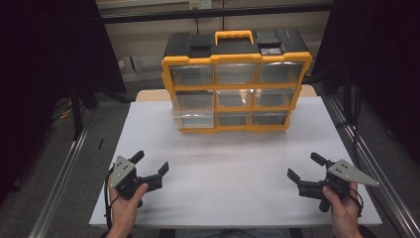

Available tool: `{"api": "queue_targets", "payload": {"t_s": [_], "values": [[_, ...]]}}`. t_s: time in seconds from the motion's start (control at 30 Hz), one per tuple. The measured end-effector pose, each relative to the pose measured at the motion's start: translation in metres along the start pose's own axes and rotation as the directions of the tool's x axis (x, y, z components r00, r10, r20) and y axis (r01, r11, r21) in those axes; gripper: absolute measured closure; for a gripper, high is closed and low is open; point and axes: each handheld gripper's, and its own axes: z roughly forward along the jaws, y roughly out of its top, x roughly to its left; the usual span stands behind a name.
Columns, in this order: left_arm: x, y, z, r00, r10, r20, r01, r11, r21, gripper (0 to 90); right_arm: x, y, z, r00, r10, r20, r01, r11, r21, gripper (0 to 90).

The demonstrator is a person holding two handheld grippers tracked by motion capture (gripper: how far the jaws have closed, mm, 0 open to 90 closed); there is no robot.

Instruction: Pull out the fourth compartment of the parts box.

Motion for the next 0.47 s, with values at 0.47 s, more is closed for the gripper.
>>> {"api": "queue_targets", "payload": {"t_s": [0.47], "values": [[-0.0042,0.0002,-0.0029,0.9985,0.023,-0.049,-0.023,0.9997,0.007,4.4,-0.0011,0.0,0.0031,1.0,-0.005,0.005,0.005,1.0,0.012,1.2]]}}
